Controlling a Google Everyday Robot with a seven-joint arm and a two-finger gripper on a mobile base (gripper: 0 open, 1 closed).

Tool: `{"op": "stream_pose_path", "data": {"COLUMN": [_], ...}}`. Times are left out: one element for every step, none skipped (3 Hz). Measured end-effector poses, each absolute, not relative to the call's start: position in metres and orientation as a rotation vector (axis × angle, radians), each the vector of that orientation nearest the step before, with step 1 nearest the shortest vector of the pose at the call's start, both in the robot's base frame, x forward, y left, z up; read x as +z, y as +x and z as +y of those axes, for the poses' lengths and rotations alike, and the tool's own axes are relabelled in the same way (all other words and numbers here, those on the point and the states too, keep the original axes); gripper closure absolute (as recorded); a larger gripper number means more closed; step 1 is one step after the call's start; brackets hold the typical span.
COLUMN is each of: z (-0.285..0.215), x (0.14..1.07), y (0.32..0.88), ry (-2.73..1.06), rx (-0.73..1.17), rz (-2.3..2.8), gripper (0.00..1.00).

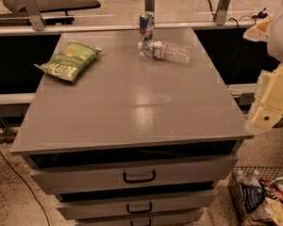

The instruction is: Pick water bottle

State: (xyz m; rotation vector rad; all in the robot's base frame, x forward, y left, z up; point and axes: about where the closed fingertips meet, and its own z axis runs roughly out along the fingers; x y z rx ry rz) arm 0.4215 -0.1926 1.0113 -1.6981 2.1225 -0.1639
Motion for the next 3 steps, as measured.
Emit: {"op": "stream_pose_path", "data": {"z": [-0.193, -0.187, -0.175], "x": [1.011, 1.007, 0.985], "y": [0.421, 0.433, 0.48], "ry": [-1.698, -1.699, -1.698], "rx": [-0.164, -0.14, -0.101], "rz": [2.122, 2.067, 1.959], "gripper": [0.0, 0.0, 0.0]}}
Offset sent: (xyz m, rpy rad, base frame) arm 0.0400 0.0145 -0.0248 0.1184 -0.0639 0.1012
